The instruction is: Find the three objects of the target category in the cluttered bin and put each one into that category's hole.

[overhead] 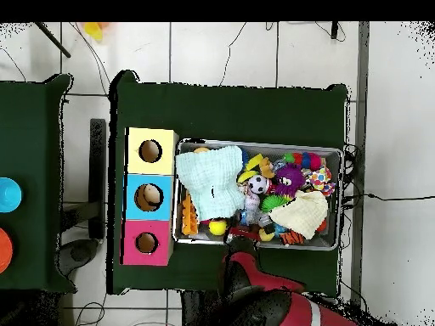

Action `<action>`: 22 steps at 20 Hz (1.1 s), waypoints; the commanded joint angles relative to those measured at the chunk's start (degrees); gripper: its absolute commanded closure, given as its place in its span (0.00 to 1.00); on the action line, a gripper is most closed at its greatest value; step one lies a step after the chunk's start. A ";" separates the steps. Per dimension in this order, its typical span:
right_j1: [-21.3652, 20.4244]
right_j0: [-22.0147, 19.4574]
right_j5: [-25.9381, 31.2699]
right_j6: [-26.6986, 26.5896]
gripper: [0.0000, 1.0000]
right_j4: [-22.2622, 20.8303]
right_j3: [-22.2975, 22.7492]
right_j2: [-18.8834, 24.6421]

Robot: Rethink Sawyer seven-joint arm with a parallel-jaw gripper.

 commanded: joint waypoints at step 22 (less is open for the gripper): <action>-3.23 -3.29 -5.29 9.78 0.00 -2.37 -5.06 0.00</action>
